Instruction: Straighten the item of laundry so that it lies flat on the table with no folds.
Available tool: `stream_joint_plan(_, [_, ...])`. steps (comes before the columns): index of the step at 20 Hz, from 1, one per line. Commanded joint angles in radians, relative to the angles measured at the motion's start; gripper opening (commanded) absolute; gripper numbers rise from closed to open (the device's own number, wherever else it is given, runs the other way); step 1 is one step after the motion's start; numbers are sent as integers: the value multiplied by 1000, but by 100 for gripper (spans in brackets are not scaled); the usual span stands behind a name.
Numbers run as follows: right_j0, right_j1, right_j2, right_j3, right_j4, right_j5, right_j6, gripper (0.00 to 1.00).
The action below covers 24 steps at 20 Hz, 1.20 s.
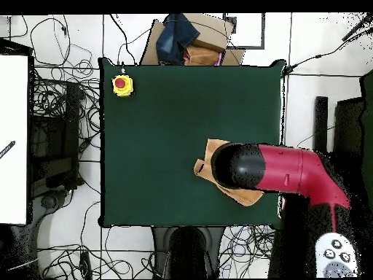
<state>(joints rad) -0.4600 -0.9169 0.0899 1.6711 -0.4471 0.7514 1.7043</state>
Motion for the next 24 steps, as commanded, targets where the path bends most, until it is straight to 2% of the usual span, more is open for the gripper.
stream_joint_plan(1, [-6, 133, 97, 70, -57, -113, -52, 100])
stream_joint_plan(14, [39, 177, 60, 45, -77, -216, 4, 100])
stream_joint_plan(19, [43, 239, 63, 7, -83, -261, 20, 100])
stream_joint_plan(24, [40, 249, 75, 20, -73, -349, 37, 100])
